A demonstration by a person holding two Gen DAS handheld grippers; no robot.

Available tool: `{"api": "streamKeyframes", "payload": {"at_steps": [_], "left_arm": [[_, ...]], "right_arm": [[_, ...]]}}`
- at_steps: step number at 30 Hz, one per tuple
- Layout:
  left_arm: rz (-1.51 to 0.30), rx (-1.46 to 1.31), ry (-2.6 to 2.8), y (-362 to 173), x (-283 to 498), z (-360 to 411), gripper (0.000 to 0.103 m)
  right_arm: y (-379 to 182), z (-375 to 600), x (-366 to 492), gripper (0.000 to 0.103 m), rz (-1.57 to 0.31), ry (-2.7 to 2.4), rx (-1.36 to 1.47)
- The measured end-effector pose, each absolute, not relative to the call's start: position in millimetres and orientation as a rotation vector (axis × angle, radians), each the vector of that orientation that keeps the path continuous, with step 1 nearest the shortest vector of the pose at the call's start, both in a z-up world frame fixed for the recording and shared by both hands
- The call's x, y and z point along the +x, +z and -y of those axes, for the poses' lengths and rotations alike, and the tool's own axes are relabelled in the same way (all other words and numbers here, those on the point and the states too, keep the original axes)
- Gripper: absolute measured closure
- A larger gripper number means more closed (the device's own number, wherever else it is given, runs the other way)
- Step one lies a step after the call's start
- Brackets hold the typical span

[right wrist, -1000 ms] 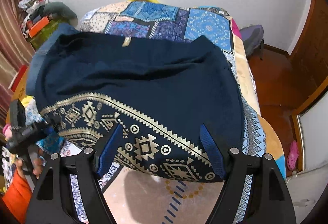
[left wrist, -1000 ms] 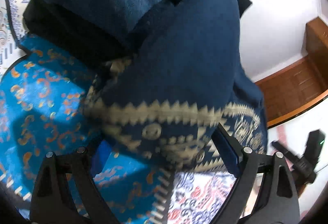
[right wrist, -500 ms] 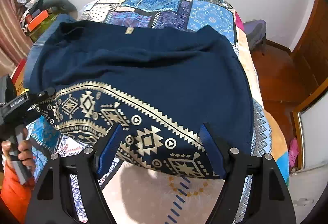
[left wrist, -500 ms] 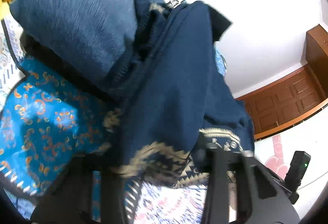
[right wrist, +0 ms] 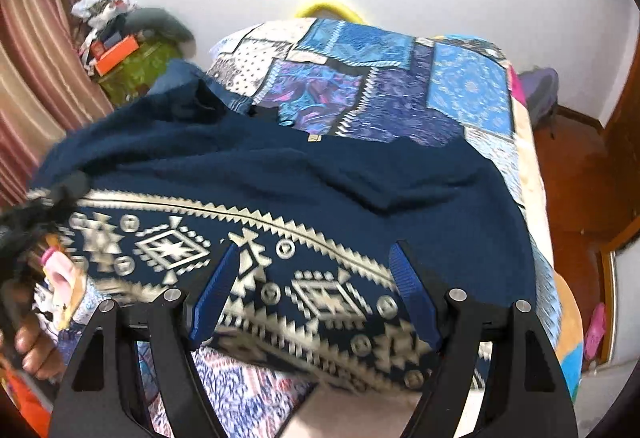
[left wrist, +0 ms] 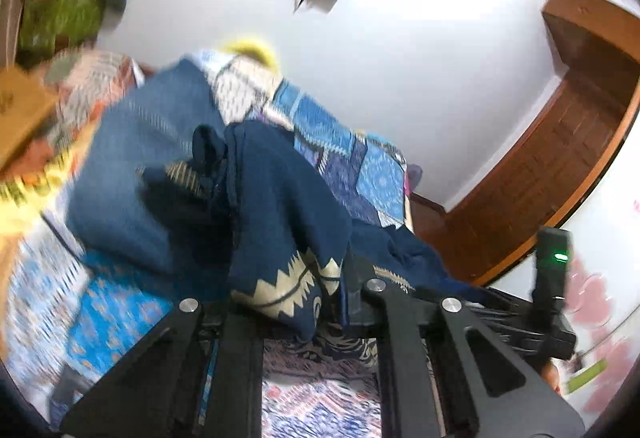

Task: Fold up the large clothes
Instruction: 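Grasp the printed hem edge with both grippers and lift it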

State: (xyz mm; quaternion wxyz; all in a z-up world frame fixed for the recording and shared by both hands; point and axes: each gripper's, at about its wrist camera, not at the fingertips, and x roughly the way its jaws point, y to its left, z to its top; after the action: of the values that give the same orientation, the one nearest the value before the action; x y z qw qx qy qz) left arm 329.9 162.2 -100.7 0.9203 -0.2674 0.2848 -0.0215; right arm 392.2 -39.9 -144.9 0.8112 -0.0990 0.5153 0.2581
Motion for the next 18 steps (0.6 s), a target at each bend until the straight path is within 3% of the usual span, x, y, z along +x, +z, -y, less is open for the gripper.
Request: {"api": "streamKeyframes", "payload": {"at_steps": [8,12,18], "left_arm": [[-0.648,-0.295,-0.032,-99.9,356.7,-120.8,0.090],[-0.647,-0.235,-0.081,-89.8,375.7,-90.9,0.090],[-0.661,-0.117,-0.257,-89.0,402.9,-16.5,0.090]], "right_arm": [[-234.4,21.7,401.3,0.029,-1.396,0.662,-0.091],[-211.8,51.9,401.9,0.029,-1.367,0.662,0.009],[-150.9,147.6,391.2,0.029,-1.168,0.478,0.064]]}}
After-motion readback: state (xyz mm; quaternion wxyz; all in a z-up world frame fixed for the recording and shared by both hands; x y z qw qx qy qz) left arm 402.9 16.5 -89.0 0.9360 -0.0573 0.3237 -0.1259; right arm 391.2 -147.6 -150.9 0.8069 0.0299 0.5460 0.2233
